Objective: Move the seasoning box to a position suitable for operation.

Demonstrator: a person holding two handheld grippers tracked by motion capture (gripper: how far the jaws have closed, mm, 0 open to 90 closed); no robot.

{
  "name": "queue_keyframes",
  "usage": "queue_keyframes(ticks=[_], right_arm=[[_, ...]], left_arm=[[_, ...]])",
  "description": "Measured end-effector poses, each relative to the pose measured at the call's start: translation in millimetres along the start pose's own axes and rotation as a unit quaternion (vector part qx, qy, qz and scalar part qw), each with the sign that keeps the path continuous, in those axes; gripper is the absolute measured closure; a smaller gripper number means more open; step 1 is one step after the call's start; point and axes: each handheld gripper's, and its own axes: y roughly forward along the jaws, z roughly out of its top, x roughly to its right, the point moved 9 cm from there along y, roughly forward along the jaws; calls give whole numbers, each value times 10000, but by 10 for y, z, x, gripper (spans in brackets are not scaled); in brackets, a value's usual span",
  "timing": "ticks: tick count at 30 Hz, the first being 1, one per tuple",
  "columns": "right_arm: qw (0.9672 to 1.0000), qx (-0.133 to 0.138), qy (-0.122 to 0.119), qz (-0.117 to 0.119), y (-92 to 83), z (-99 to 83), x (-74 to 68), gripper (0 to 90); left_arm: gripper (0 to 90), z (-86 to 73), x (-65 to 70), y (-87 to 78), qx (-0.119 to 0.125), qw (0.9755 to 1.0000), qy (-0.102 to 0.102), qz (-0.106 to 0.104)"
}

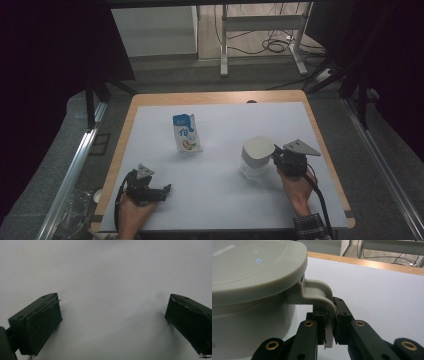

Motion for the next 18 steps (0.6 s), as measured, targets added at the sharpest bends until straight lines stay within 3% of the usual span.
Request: queue_keyframes(ticks=[6, 18], right_arm=[[9999, -17, -70, 71, -63, -100, -94, 809], [9999, -77, -75, 43, -27, -286, -169, 805]], left_arm=[[3, 0, 0, 0, 1, 10000, 1, 1], [4, 0, 0, 0, -1, 10000, 2, 0]])
